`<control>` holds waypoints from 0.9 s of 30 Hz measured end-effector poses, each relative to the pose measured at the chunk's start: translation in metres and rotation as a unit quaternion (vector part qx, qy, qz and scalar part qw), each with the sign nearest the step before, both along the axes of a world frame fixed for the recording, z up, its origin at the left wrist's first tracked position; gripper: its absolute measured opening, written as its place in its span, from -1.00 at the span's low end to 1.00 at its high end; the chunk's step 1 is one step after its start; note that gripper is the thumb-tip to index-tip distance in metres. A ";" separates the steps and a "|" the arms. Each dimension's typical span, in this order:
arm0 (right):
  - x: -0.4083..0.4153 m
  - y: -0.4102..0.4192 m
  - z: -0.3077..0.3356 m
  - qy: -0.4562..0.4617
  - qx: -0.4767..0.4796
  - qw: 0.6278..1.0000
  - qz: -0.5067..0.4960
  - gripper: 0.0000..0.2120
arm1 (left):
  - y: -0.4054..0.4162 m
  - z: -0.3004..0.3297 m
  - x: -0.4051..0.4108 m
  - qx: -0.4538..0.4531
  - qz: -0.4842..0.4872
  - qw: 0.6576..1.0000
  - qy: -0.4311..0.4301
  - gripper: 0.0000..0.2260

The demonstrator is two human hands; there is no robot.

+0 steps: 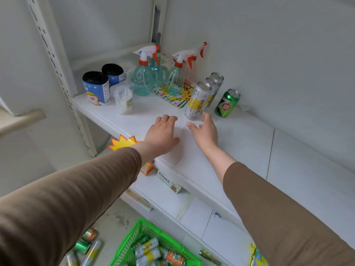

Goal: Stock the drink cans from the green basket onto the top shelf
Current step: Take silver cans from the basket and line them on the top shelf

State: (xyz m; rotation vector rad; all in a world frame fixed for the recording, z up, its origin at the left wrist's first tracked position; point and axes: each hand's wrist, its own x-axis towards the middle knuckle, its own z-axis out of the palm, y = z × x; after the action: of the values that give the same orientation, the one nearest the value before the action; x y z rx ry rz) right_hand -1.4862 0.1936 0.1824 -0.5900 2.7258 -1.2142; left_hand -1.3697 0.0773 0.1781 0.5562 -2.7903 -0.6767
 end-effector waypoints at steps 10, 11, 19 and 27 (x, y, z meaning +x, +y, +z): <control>0.133 0.070 -0.029 0.268 0.099 0.942 0.174 -0.38 | 0.043 -0.032 0.121 -0.110 -0.034 0.989 0.088 -0.38; 0.146 0.075 -0.036 0.287 0.104 0.935 0.179 -0.38 | 0.048 -0.040 0.135 -0.110 -0.031 0.989 0.094 -0.40; 0.241 0.115 -0.142 0.301 0.115 0.914 0.246 -0.48 | 0.072 -0.151 0.244 -0.063 -0.039 0.996 0.046 -0.32; 0.295 0.156 -0.342 0.091 0.193 0.947 0.241 -0.50 | 0.120 -0.337 0.319 0.056 -0.021 0.994 -0.088 -0.30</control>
State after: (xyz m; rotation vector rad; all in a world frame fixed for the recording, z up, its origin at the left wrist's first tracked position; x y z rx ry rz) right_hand -1.1908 0.3496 -0.1595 -1.2587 2.6089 -0.5189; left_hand -1.0511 0.1975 -0.1593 0.6078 -2.9473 -0.8350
